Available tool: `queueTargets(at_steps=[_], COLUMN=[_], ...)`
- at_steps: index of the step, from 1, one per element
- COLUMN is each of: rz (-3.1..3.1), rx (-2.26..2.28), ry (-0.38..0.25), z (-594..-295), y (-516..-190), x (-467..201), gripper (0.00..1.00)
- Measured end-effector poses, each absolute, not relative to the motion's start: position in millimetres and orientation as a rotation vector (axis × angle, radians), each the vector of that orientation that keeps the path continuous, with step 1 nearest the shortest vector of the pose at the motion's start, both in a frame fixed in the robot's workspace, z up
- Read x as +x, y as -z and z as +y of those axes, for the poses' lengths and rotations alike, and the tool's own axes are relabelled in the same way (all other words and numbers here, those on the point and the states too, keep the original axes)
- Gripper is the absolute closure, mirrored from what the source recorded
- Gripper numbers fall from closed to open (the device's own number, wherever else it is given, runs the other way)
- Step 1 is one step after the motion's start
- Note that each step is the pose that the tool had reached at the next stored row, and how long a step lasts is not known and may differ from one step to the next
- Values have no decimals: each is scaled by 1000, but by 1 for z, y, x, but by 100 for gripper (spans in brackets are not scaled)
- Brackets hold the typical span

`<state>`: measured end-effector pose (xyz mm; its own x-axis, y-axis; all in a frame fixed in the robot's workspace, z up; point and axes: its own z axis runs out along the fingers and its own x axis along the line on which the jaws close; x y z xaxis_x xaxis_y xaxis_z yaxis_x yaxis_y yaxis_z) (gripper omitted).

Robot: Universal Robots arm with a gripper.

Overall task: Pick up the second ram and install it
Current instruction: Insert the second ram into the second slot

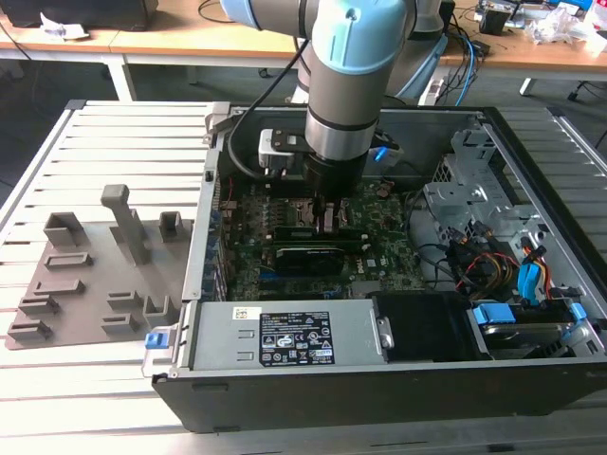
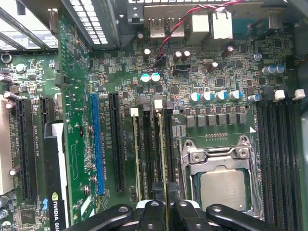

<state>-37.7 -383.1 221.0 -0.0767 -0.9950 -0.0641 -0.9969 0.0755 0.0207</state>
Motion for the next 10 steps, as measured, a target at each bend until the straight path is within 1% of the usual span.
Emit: queueTargets(at_steps=[5, 6, 7, 10], rz=[2279, 2278, 2278, 2279], rx=[-2112, -2111, -2112, -2112], ry=[-91, -92, -92, -91], z=[-383, -383, -383, -383], y=[-219, -218, -218, -229], x=[-38, -37, -38, -38], gripper=[86, 85, 79, 79])
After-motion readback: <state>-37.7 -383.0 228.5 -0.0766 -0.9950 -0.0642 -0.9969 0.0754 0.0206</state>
